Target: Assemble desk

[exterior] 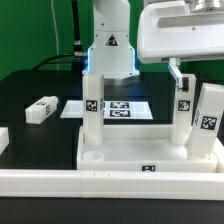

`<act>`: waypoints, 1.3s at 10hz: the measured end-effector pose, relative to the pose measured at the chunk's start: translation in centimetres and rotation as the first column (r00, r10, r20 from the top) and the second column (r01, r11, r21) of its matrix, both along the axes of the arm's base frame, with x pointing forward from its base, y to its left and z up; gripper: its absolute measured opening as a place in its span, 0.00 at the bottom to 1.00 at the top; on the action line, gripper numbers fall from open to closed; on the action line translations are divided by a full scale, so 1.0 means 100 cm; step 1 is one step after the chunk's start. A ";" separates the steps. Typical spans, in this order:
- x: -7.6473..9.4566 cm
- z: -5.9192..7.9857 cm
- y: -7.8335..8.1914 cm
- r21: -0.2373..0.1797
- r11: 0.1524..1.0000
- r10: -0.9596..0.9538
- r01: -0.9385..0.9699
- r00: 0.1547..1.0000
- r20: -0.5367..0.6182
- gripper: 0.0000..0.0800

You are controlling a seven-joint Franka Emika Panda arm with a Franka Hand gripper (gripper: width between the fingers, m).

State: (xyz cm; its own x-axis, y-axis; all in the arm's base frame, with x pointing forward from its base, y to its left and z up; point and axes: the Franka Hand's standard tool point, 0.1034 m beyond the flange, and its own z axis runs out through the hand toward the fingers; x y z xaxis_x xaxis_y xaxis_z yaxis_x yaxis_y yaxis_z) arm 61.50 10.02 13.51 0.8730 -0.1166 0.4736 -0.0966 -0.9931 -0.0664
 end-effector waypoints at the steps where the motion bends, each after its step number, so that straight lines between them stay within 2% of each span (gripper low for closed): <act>1: 0.000 0.000 0.000 0.000 1.000 0.000 0.000 1.000 -0.001 0.81; 4: 0.001 0.013 0.002 0.018 1.000 0.000 0.001 1.000 -0.013 0.81; 6: 0.005 0.034 0.002 0.046 0.999 -0.003 0.005 0.999 -0.034 0.81; 9: 0.003 0.030 0.002 0.050 0.999 -0.002 0.005 0.998 -0.065 0.81; 10: -0.002 0.020 0.005 0.058 0.998 0.004 0.006 0.988 -0.155 0.81; 11: -0.001 0.017 0.005 0.063 0.998 0.015 0.000 0.969 -0.248 0.81; 13: 0.001 0.010 0.002 0.069 0.998 0.020 0.004 0.935 -0.354 0.81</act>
Offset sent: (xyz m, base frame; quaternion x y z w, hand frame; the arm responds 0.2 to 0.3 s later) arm -0.0014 -0.0021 0.0263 0.0036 -0.0302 0.0005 0.9995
